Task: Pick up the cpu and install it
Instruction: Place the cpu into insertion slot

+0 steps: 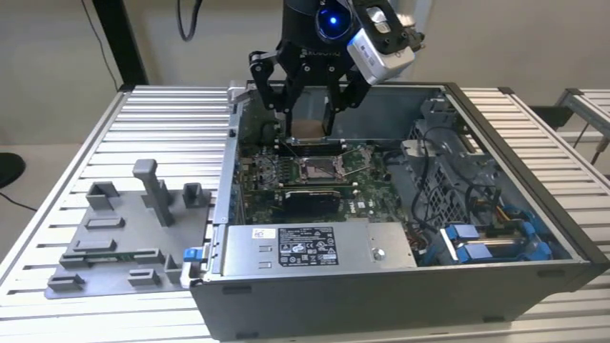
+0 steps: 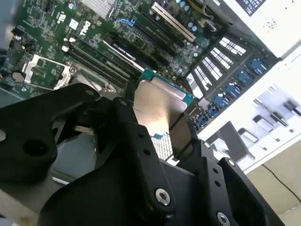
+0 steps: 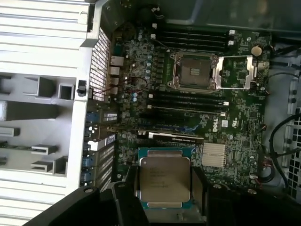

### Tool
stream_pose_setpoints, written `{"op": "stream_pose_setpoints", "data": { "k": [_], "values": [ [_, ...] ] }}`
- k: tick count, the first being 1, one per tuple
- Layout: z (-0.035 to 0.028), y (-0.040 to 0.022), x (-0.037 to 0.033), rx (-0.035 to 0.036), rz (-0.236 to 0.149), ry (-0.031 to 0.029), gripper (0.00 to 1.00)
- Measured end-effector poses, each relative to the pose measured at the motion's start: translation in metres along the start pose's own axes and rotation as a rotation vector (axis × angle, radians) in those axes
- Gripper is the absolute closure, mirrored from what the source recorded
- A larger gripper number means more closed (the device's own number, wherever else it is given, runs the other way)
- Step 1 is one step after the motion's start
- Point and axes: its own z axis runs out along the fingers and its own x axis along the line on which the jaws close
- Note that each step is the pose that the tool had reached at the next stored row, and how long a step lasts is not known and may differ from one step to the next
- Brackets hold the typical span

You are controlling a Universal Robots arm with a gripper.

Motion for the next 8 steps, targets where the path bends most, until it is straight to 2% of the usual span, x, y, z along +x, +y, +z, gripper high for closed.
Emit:
{"op": "stream_pose_setpoints", "data": {
  "k": [3,8],
  "values": [
    [0.0002,0.004,-0.0024,0.0,0.0,0.0001,1.0],
    [0.0008,0.0164,-0.0083,0.0,0.0,0.0,1.0]
  ]
}}
